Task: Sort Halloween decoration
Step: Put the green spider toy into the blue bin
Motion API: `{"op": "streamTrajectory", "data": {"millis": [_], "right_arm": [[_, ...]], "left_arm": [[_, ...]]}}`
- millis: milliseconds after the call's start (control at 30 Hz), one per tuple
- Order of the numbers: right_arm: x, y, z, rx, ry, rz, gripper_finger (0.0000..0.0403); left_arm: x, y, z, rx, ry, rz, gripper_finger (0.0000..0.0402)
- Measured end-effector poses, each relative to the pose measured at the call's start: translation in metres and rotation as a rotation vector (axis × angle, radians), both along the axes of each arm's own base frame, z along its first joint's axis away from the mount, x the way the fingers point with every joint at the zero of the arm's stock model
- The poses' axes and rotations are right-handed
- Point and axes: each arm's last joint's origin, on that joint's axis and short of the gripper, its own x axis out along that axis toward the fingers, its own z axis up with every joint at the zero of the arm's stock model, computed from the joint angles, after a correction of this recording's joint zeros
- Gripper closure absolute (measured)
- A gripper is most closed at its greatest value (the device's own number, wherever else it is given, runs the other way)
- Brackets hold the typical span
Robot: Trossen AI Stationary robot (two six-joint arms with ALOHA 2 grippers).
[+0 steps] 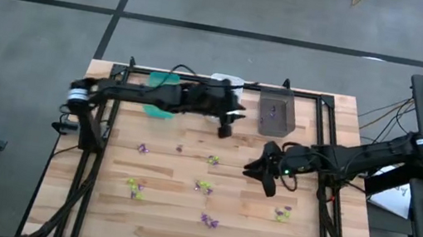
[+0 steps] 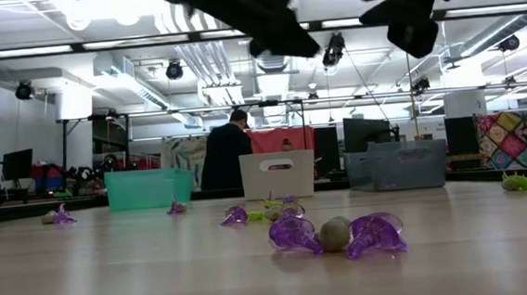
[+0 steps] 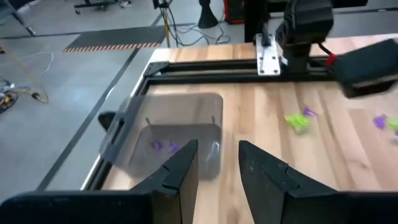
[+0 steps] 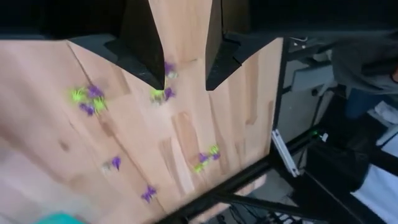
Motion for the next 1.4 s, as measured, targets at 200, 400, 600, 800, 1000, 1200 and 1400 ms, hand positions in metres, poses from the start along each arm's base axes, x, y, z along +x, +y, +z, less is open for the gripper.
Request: {"op": "streamTrajectory", "data": {"millis": [200, 400, 600, 800, 1000, 1200, 1400], "right_arm": [[0.004, 0.000, -0.011, 0.061, 0.088, -0.060, 0.0311], [0.002, 0.000, -0.022, 0.126, 0.203, -0.117, 0.0325], [-0.009, -0.002, -0.036, 0.196, 0.393, -0.217, 0.0334], [-0.021, -0.005, -0.045, 0.253, 0.569, -0.334, 0.0333], [-0.042, -0.010, -0.041, 0.259, 0.828, -0.516, 0.0333], [-0.057, -0.014, -0.041, 0.234, 0.969, -0.666, 0.0333], [-0.057, -0.016, -0.041, 0.187, 0.947, -0.704, 0.0333]], "left_arm": [[-0.053, -0.025, 0.008, -0.064, -0.030, -0.006, 0.0304], [-0.091, -0.044, 0.003, -0.161, -0.090, -0.002, 0.0304], [-0.119, -0.055, -0.007, -0.227, -0.095, 0.000, 0.0304], [-0.139, -0.058, -0.017, -0.276, -0.093, 0.022, 0.0304], [-0.144, -0.057, -0.019, -0.271, -0.099, 0.049, 0.0304], [-0.140, -0.056, -0.020, -0.246, -0.104, 0.077, 0.0304], [-0.135, -0.055, -0.021, -0.238, -0.117, 0.071, 0.0304]]}}
